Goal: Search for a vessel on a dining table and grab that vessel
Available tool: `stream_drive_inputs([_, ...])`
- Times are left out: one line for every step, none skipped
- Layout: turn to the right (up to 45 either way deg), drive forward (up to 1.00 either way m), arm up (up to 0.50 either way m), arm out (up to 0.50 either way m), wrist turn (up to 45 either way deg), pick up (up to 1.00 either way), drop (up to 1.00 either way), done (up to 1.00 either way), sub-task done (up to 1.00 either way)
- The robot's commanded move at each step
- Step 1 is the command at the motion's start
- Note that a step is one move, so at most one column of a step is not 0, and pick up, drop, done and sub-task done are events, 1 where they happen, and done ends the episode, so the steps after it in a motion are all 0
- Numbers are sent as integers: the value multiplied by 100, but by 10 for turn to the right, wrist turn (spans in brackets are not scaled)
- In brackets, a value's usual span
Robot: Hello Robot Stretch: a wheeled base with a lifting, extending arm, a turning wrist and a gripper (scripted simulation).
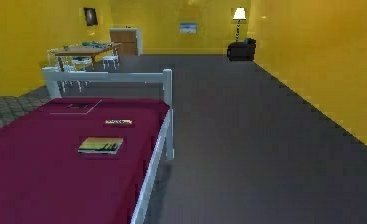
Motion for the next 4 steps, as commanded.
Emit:
stream_drive_inputs([-450,0,0,0,0,0,0,0,0])
stream_drive_inputs([-210,0,0,0,0,0,0,0,0])
stream_drive_inputs([450,0,0,0,0,0,0,0,0])
stream_drive_inputs([450,0,0,0,0,0,0,0,0])
